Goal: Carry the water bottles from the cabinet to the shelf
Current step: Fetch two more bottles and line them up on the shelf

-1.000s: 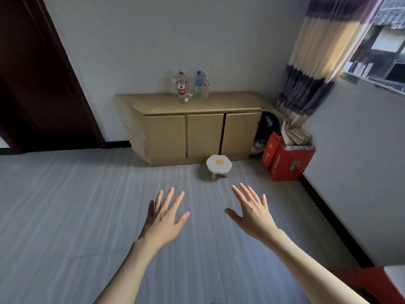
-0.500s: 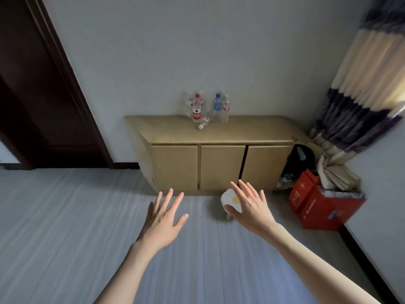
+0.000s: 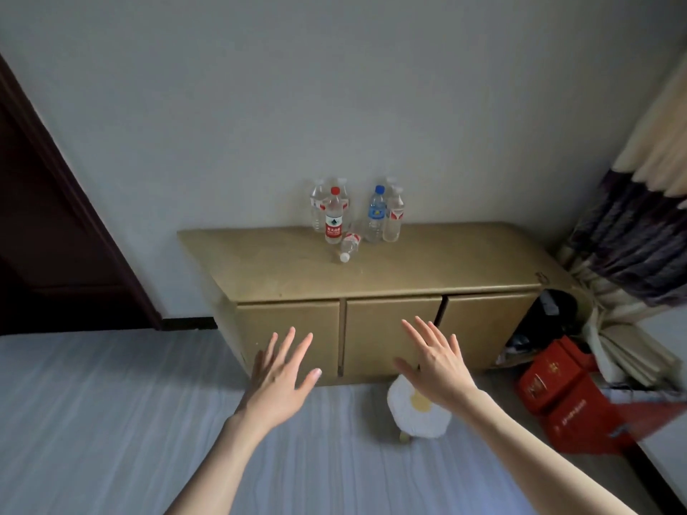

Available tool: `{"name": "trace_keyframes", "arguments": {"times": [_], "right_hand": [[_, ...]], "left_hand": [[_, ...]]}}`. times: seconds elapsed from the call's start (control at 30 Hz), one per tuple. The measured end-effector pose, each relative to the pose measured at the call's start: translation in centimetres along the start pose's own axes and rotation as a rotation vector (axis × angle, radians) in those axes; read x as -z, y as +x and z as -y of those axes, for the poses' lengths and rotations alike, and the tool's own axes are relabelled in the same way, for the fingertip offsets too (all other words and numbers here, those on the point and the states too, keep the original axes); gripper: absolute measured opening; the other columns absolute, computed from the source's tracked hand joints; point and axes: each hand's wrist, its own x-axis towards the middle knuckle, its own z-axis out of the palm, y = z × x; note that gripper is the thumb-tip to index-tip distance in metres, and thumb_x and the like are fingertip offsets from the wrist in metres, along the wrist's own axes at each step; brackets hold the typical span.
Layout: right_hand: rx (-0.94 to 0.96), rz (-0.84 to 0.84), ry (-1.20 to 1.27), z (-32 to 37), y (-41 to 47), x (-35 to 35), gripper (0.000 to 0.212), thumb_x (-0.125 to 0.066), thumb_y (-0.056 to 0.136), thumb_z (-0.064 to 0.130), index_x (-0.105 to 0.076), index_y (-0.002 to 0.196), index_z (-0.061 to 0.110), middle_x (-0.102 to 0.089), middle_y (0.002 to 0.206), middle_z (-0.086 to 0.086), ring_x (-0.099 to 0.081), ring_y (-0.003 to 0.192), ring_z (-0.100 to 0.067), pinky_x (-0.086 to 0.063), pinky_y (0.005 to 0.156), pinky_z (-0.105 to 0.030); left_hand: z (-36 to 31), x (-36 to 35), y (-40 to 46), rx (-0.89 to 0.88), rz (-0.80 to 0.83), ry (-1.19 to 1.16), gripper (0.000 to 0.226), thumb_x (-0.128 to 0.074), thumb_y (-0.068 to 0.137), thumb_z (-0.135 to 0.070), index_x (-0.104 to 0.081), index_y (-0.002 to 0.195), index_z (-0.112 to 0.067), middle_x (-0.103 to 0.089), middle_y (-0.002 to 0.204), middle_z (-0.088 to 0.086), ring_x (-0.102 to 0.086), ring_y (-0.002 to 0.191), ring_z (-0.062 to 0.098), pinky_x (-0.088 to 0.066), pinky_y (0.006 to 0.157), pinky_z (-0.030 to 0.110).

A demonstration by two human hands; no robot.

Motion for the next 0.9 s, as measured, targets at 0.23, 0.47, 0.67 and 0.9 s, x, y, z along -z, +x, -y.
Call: {"name": "trace_keyframes", "arguments": {"times": [0.23, 0.47, 0.67, 0.9], "right_hand": [[-0.081, -0.005, 0.034, -1.1, 11.0, 0.1, 0.067, -0.042, 0.091, 0.048, -0.009, 0.146, 0.029, -0.009, 0.157, 0.001, -0.005, 0.145, -0.02, -0.005, 0.117, -0.048], [-0.115, 0.049, 0.031, -4.5, 21.4, -1.1, 0.067, -0.041, 0.09, 0.051, -0.01, 0.146, 0.029, -0.01, 0.157, 0.001, -0.006, 0.144, -0.019, -0.005, 0.117, -0.048], [-0.112, 0.1, 0.061, -8.3, 32.0, -0.4, 0.069, -0.04, 0.09, 0.053, -0.009, 0.147, 0.027, -0.009, 0.157, -0.001, -0.007, 0.144, -0.021, -0.005, 0.116, -0.049], [-0.151, 0.099, 0.071, -11.6, 43.2, 1.3, 0.069, -0.042, 0.09, 0.051, -0.015, 0.146, 0.021, -0.018, 0.155, -0.004, -0.016, 0.142, -0.023, -0.011, 0.116, -0.049]], "left_hand": [[1.8, -0.1, 13.0, -0.069, 0.059, -0.016, 0.063, -0.033, 0.09, -0.052, -0.009, 0.144, -0.032, 0.004, 0.156, 0.001, 0.008, 0.142, 0.025, -0.002, 0.115, 0.044], [2.5, -2.7, 23.4, -0.084, -0.023, -0.053, 0.061, -0.045, 0.091, -0.039, -0.016, 0.144, -0.025, 0.001, 0.155, 0.009, -0.004, 0.142, 0.03, -0.012, 0.114, 0.041], [2.1, -4.0, 34.1, -0.041, -0.051, -0.045, 0.062, -0.054, 0.088, -0.028, -0.026, 0.142, -0.017, -0.014, 0.152, 0.017, -0.017, 0.138, 0.039, -0.021, 0.11, 0.049], [1.8, -6.8, 44.9, -0.034, -0.055, -0.104, 0.06, -0.06, 0.085, -0.016, -0.032, 0.137, -0.002, -0.038, 0.139, 0.026, -0.035, 0.13, 0.04, -0.031, 0.107, 0.046]]}}
